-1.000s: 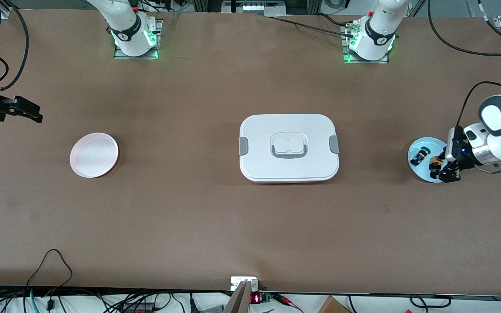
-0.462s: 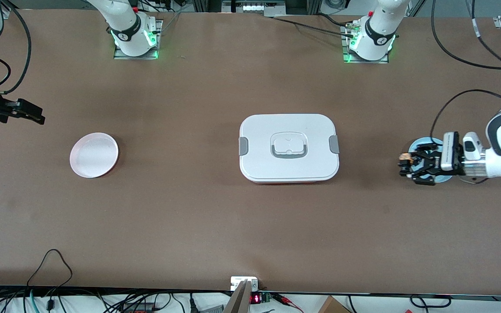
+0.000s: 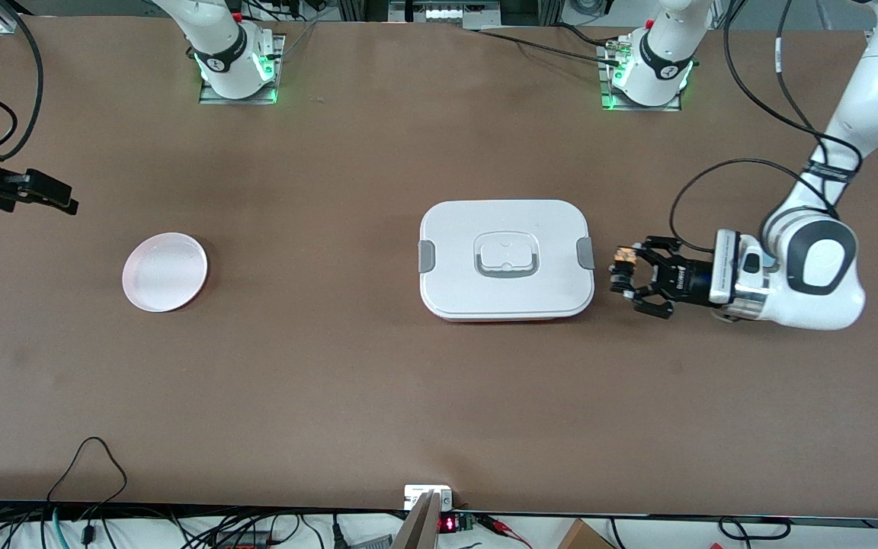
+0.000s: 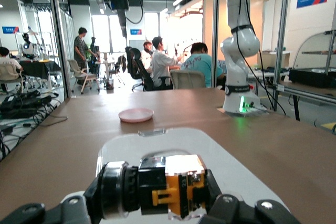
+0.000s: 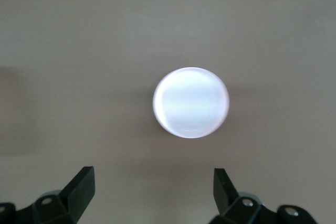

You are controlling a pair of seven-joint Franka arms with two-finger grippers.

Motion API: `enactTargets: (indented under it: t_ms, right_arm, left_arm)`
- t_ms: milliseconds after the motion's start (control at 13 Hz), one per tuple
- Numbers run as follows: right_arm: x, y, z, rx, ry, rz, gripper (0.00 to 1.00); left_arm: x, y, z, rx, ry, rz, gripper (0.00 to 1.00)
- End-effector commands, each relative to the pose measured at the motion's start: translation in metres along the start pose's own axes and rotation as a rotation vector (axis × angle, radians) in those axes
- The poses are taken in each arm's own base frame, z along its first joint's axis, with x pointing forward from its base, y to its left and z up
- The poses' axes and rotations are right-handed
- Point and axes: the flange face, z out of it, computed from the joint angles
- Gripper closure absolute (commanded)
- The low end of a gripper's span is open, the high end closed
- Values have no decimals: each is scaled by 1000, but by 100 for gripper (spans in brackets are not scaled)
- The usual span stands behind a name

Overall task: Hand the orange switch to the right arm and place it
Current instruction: 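Lift the orange switch with the left gripper toward the box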

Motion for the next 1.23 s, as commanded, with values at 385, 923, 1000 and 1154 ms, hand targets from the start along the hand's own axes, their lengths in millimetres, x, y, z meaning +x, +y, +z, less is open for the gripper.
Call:
enactTargets:
  t_ms: [385,923,1000,1154]
  right_arm:
    - [-7,-54,-9,462,-49,-14,0]
    - [-2,-106,-6,924,-126,-73,0]
    - [1,-125,-3,1006,-151,-70,0]
    - [6,-148,9,1120,-195,-57,0]
  left_arm:
    - [158,-51,151,97,256,-224,100]
    - [241,-48,244,254,123,-342,100]
    - [243,-45,264,260,107,-340,100]
    - [250,-38,290,255,90,-322,100]
